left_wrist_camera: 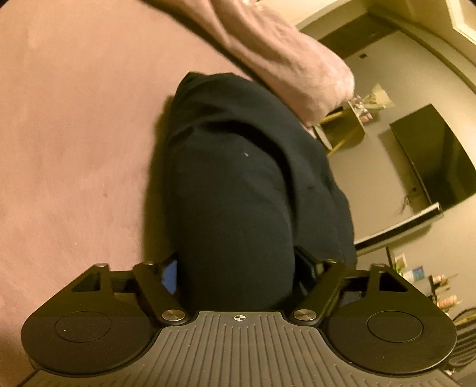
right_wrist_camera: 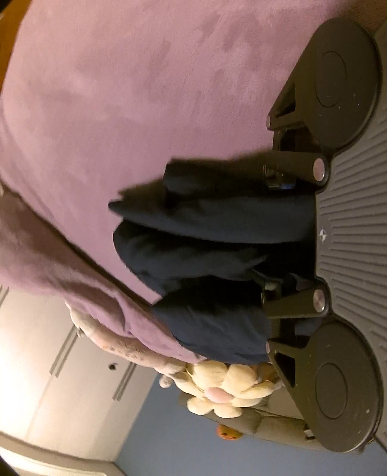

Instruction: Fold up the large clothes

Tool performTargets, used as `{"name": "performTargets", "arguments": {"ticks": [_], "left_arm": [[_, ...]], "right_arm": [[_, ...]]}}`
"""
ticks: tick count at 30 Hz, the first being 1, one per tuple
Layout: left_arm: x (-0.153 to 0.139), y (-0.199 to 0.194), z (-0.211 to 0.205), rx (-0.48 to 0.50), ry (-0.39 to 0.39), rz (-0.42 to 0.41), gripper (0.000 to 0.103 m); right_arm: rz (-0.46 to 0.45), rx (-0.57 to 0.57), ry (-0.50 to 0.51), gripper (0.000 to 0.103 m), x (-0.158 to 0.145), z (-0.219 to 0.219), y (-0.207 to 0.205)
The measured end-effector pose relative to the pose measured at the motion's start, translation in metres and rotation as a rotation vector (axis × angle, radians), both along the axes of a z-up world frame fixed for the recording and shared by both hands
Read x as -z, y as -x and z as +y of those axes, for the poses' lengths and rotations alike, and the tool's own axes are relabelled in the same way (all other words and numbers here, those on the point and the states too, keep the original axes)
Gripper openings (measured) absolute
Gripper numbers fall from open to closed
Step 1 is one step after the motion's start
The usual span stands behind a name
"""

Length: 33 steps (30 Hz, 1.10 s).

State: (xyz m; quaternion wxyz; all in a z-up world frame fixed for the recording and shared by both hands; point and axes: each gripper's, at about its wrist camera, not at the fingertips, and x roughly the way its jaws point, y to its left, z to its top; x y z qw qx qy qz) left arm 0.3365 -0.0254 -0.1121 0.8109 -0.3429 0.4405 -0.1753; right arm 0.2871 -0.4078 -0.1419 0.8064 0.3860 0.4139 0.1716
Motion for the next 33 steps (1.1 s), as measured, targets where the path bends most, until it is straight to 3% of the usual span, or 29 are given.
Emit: {"name": "performTargets", "arguments": {"ticks": [4, 7, 15, 17, 18, 19, 22, 28, 33], "left_arm": [[-0.014, -0.002, 0.007, -0.001, 0.009, -0.020, 0.071], [-0.030, 0.000, 0.019, -0.018, -0.041, -0.056, 0.071], [-0.051, 0.010, 0.109, -0.199, -0.181, -0.070, 0.072], [-0.049, 0.011, 0.126, -0.255, -0.185, -0.049, 0.073], [-0.045, 0.012, 0.132, -0.283, -0.185, -0.030, 0.075], [-0.040, 0.012, 0.134, -0.300, -0.185, -0.004, 0.076], [-0.034, 0.017, 0.134, -0.320, -0.219, 0.047, 0.080], [-0.054, 0.086, 0.128, -0.328, -0.325, -0.066, 0.082], [-0.069, 0.140, 0.111, -0.310, -0.373, -0.092, 0.084]], "right_arm": [[-0.031, -0.034, 0.029, 0.044, -0.016, 0.018, -0.003], [-0.031, -0.067, 0.020, 0.044, -0.021, 0.042, -0.012], [-0.009, -0.202, 0.000, 0.044, -0.019, 0.171, -0.048], [-0.013, -0.196, 0.004, 0.050, -0.019, 0.194, -0.054], [-0.009, -0.182, 0.013, 0.058, -0.018, 0.201, -0.056], [0.002, -0.164, 0.029, 0.064, -0.017, 0.203, -0.055], [0.018, -0.128, 0.040, 0.067, -0.021, 0.197, -0.040], [-0.009, -0.033, -0.062, 0.069, -0.025, 0.141, 0.026], [-0.072, -0.096, -0.136, 0.073, -0.028, 0.158, 0.072]]}}
